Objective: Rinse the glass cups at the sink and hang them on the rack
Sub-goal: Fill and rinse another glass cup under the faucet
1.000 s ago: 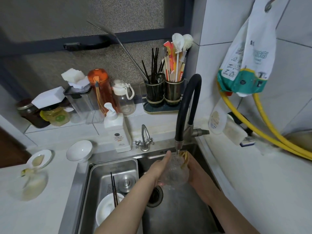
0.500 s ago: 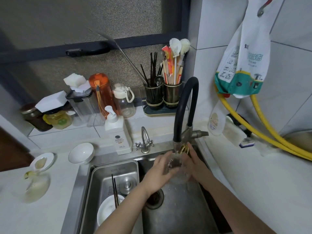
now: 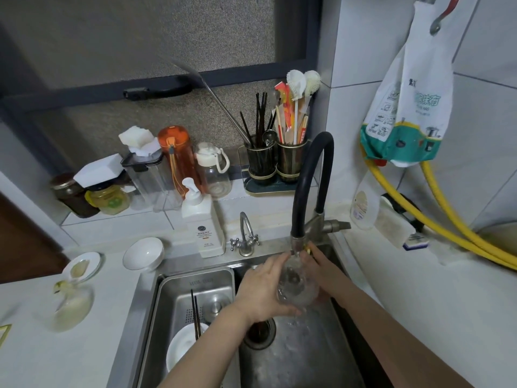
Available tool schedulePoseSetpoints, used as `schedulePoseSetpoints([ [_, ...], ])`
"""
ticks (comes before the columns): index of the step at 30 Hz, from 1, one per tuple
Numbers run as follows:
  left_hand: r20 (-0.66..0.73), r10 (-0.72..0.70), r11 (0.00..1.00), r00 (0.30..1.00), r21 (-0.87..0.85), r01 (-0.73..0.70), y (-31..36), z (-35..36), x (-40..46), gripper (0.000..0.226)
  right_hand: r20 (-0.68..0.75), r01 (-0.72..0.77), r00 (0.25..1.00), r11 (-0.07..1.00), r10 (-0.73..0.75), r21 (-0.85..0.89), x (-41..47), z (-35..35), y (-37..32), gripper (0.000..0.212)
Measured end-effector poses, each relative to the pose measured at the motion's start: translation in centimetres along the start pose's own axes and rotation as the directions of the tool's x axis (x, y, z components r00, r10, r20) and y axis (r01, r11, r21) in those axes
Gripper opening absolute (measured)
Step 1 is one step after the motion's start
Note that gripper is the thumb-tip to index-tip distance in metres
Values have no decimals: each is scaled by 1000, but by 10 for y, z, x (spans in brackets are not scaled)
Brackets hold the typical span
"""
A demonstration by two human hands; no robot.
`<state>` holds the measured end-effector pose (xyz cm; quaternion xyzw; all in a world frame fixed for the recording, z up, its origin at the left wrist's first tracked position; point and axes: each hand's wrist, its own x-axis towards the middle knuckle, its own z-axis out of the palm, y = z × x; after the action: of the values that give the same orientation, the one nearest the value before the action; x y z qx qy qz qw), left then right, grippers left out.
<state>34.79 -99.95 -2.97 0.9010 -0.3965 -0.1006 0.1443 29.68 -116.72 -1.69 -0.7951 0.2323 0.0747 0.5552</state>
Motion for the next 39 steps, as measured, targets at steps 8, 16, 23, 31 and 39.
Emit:
schedulePoseSetpoints([
  [8, -17, 11, 982, 1000, -190, -14, 19, 9, 15, 114, -42, -17, 999, 989, 24, 147, -5, -8, 3, 47],
  [16, -26, -267, 736, 963, -650, 187, 8, 5, 19, 122, 159, 140, 972, 971, -172, 192, -13, -18, 13, 54],
  [23, 204, -379, 412, 902, -836, 362, -1, -1, 12, 107, 187, 147, 960, 945, -207, 292, -11, -14, 19, 56],
  [31, 441, -401, 90, 803, -853, 513, 7, 8, 16, 94, 187, 19, 977, 912, -105, 411, -8, -3, 16, 39],
  [39, 300, -426, 353, 854, -814, 462, 9, 11, 16, 85, 159, -133, 984, 911, 76, 389, 2, -2, 18, 36],
])
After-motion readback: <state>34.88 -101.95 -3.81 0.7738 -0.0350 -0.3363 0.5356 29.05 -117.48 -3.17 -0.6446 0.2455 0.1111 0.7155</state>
